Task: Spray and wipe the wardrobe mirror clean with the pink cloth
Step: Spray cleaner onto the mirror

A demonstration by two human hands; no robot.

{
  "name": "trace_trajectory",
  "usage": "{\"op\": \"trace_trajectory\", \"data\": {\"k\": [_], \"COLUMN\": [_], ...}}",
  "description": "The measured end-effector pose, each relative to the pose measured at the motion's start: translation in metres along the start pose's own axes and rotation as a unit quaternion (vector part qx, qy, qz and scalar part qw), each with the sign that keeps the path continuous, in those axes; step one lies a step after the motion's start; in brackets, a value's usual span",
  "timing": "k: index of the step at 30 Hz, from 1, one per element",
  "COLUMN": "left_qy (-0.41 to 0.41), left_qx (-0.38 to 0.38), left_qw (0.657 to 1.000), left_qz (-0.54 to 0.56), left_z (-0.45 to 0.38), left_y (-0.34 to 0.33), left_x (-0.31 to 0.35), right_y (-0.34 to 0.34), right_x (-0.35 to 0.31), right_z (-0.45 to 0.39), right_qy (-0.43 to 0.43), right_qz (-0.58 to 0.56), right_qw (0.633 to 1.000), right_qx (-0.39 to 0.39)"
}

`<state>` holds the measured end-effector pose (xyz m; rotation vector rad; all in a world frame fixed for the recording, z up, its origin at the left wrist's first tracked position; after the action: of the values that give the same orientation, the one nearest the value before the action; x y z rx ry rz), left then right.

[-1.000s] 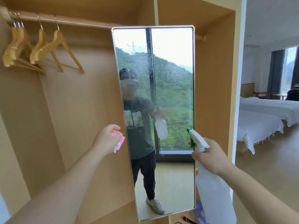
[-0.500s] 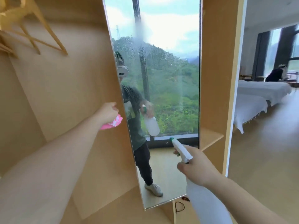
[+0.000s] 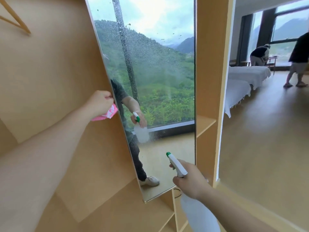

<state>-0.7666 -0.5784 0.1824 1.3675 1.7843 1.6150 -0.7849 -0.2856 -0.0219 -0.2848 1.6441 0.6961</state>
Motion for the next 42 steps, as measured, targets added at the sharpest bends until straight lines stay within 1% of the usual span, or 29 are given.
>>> {"op": "trace_trajectory", "data": {"k": [3, 5, 9, 12, 16, 19, 22, 25, 28, 33, 38, 40, 42], "left_qy": [-0.013, -0.012, 0.000, -0.005, -0.005, 0.001, 0.007, 0.010, 0.023, 0.034, 0.046, 0.044, 0.046], "left_qx": [0.002, 0.002, 0.009, 0.025, 0.043, 0.048, 0.056, 0.058, 0.050, 0.043, 0.031, 0.033, 0.034], "left_qw": [1.000, 1.000, 1.000, 0.999, 0.999, 0.999, 0.998, 0.998, 0.998, 0.998, 0.998, 0.998, 0.998], "left_qz": [-0.013, -0.015, -0.014, -0.023, -0.030, -0.008, 0.004, 0.002, 0.007, 0.006, 0.020, 0.010, 0.010], "left_z": [0.001, 0.000, -0.001, -0.001, -0.002, -0.002, 0.000, 0.002, 0.004, 0.006, 0.007, 0.006, 0.007], "left_y": [-0.001, -0.002, -0.005, -0.006, -0.008, -0.012, -0.014, -0.013, -0.013, -0.013, -0.014, -0.014, -0.013], "left_x": [0.001, 0.001, 0.004, 0.005, 0.003, 0.001, 0.000, 0.001, 0.002, 0.004, 0.004, 0.004, 0.004], "right_y": [0.042, 0.070, 0.096, 0.097, 0.092, 0.079, 0.050, 0.007, -0.027, -0.045, -0.035, -0.021, -0.001], "right_x": [0.017, 0.024, 0.027, 0.029, 0.033, 0.040, 0.049, 0.060, 0.081, 0.097, 0.112, 0.115, 0.121], "right_z": [-0.009, -0.015, -0.019, -0.019, -0.016, -0.010, -0.001, 0.014, 0.028, 0.041, 0.041, 0.037, 0.033], "right_qy": [-0.016, -0.035, -0.026, -0.015, -0.002, 0.000, -0.003, -0.003, -0.023, -0.086, -0.123, -0.131, -0.136], "right_qz": [-0.046, -0.061, -0.036, -0.018, -0.002, 0.014, 0.042, 0.110, 0.126, 0.103, 0.103, 0.070, 0.031], "right_qw": [0.994, 0.987, 0.985, 0.987, 0.994, 0.996, 0.999, 0.992, 0.987, 0.987, 0.985, 0.988, 0.990], "right_qx": [0.096, 0.144, 0.169, 0.159, 0.108, 0.083, 0.018, -0.059, -0.102, -0.085, -0.063, -0.033, 0.026]}}
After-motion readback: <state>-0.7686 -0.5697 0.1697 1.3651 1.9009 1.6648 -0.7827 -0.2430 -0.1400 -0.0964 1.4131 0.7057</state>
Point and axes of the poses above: each hand's wrist, its own z-axis away from the middle knuckle, its own y-axis out of the back of the hand, x = y × z, the point moved 3 cm from there along -z, towards the middle knuckle, and after that the axes turned 15 degrees about -z, right-handed, at the moved point
